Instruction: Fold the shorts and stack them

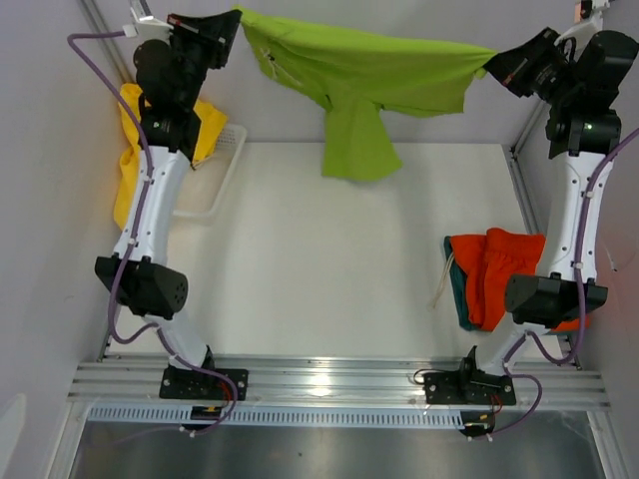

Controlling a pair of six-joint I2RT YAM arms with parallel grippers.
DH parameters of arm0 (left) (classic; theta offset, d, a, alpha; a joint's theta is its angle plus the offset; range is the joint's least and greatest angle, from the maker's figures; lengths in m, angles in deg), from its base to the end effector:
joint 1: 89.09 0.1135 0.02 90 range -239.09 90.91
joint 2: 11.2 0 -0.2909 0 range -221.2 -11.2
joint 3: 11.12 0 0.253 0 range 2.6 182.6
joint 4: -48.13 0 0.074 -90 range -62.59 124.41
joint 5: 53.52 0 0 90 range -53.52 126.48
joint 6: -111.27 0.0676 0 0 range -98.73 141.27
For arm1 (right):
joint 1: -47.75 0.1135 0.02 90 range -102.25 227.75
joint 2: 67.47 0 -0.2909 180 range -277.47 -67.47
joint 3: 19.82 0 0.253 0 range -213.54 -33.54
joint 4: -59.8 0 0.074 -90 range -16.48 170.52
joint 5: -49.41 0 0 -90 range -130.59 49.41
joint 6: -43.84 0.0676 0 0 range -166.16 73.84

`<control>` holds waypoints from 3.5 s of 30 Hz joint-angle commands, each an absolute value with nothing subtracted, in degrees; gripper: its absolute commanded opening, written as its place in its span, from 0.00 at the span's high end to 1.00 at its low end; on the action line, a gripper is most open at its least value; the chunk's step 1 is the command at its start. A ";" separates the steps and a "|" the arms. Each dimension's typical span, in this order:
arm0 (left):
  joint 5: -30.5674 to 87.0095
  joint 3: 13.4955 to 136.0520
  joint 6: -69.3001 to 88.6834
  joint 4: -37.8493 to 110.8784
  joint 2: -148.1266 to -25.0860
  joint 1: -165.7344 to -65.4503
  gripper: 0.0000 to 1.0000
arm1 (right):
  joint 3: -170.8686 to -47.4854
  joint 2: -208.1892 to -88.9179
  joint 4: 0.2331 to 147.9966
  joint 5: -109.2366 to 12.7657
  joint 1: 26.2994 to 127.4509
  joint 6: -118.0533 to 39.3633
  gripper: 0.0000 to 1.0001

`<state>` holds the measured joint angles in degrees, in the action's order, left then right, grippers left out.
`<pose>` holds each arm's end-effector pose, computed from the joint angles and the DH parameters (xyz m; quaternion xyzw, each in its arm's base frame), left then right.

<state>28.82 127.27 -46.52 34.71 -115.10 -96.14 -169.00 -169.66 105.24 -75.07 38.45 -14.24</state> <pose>0.4256 -0.0617 0.5898 -0.2380 0.5150 -0.5299 0.6304 0.3848 -0.0242 0.5864 0.0357 0.6983 0.3369 0.6306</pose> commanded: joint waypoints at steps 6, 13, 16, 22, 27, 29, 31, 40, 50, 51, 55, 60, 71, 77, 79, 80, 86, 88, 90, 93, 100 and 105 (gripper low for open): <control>27.70 90.08 -51.15 61.39 -99.54 -93.75 1.00 | -154.40 -164.42 90.39 -84.36 36.32 -8.10 1.00; 29.63 69.52 -44.74 62.18 -82.70 -93.75 1.00 | -131.46 -154.68 94.44 -86.65 39.21 -13.98 1.00; 29.80 53.56 -43.51 64.64 -74.25 -94.36 1.00 | -116.12 -145.19 91.63 -84.37 42.28 -15.74 1.00; 31.21 32.15 -40.35 54.41 -47.44 -94.63 1.00 | -84.72 -123.14 89.34 -76.74 47.13 -16.89 1.00; 27.26 18.26 -42.27 43.48 -25.07 -94.63 1.00 | -74.43 -107.31 97.76 -71.54 55.74 -17.86 1.00; 28.99 16.32 -41.14 35.61 -19.23 -94.63 1.00 | -73.71 -100.72 102.40 -67.76 57.32 -17.95 1.00; 30.85 16.93 -39.82 30.91 -13.87 -94.63 1.00 | -74.49 -98.24 104.62 -66.53 57.33 -18.30 1.00; 30.68 43.35 -32.70 25.53 -21.66 -94.63 1.00 | -94.96 -96.39 102.35 -72.58 58.03 -22.78 1.00; 27.88 73.03 -30.49 20.63 -20.07 -94.37 1.00 | -129.70 -96.81 98.98 -87.77 52.96 -18.93 1.00; 27.87 73.09 -30.50 20.61 -20.08 -94.28 1.00 | -131.61 -96.83 99.01 -87.79 52.93 -18.91 1.00; 28.66 79.58 -29.80 17.72 -20.69 -94.02 1.00 | -138.12 -99.45 102.07 -89.03 50.56 -16.72 1.00; 29.81 81.71 -27.68 16.22 -25.51 -94.01 1.00 | -138.06 -103.76 108.05 -85.25 50.38 -17.24 1.00; 27.60 47.63 -32.96 39.84 -41.07 -94.01 1.00 | -99.34 -112.38 92.34 -77.68 53.55 -12.59 1.00; 28.74 27.69 -35.32 60.37 -48.98 -94.10 1.00 | -84.71 -117.91 82.06 -74.87 52.59 -11.97 1.00; 29.80 24.50 -35.68 65.68 -54.86 -94.28 1.00 | -81.63 -122.46 77.92 -74.08 51.88 -12.06 1.00; 30.67 23.88 -35.77 69.88 -57.23 -94.54 1.00 | -81.45 -124.58 77.13 -73.73 51.18 -12.75 1.00; 30.60 29.74 -35.33 80.37 -80.84 -94.98 1.00 | -85.91 -142.93 72.46 -72.07 49.68 -13.90 1.00; 29.72 34.65 -35.59 83.97 -86.41 -94.98 1.00 | -87.76 -146.38 72.73 -70.39 49.51 -14.61 1.00; 29.36 37.22 -35.68 86.08 -93.88 -94.98 1.00 | -90.66 -150.25 73.16 -68.21 49.59 -14.87 1.00; 28.84 44.34 -37.08 88.37 -103.37 -94.98 1.00 | -96.63 -155.26 77.02 -63.91 49.77 -16.01 1.00; 32.78 69.56 -40.07 82.67 -124.03 -95.07 1.00 | -126.22 -179.06 85.63 -58.36 48.98 -17.59 1.00; 31.82 83.81 -40.53 70.28 -129.43 -94.10 0.01 | -148.31 -191.75 98.30 -47.72 49.77 -19.08 0.01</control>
